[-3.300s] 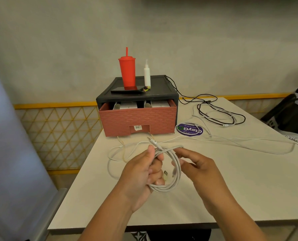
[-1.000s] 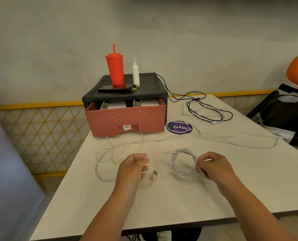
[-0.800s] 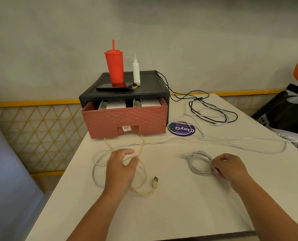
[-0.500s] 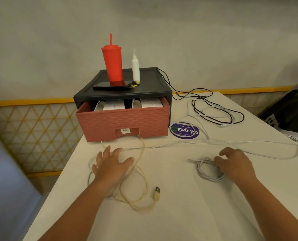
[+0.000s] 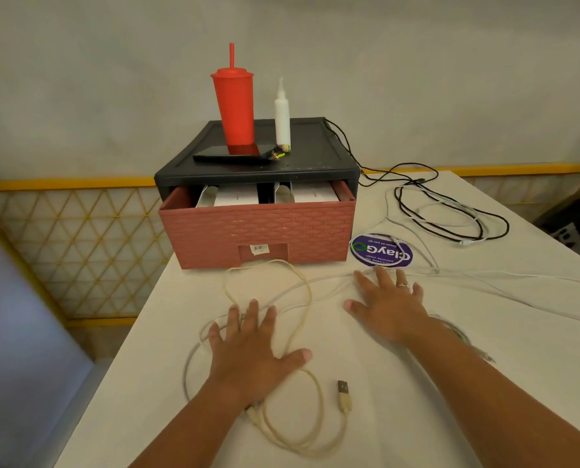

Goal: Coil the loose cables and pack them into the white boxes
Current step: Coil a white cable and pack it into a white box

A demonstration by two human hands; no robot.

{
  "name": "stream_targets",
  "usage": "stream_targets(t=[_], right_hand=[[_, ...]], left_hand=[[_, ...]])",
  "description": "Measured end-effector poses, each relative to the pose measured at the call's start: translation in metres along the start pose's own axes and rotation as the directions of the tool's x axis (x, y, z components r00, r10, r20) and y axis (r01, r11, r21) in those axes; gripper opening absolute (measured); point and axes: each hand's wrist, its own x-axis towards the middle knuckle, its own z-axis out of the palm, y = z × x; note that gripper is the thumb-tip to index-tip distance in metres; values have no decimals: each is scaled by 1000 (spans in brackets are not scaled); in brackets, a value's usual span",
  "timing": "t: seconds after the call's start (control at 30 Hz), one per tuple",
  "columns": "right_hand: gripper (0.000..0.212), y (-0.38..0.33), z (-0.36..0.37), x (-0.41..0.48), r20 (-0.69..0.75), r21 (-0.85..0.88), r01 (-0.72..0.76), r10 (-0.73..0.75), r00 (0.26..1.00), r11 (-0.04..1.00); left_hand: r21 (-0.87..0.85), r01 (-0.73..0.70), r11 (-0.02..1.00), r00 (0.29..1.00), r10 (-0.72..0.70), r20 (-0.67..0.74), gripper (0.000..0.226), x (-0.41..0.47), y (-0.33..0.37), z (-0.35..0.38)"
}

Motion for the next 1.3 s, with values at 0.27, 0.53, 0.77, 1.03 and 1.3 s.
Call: stream_targets(t=[0.27,0.53,0.77,1.03,1.3], right_hand=[[62,-20,-1,-28,-44,41,135,-133,990,990],[56,-36,14,-58,15,-8,349,-349,937,937],[50,-17,15,-70,-51,-63,224,-227,972,973],[65,-2,-12,-76,-140,95,122,-108,984,988],[47,41,-64,-72,-477,55,112,-72,876,992]], left_hand=[[-10,-97,995,995,97,36,92,-34,15,7],[41,-411,911,908,404,113,114,-48,-10,2],[176,-242,954,968,226,106,118,-38,-50,-22],[62,-12,998,996,7,85,64,-28,-69,-25],[-10,-34,999,999,34,-39,50,-30,-73,-6]])
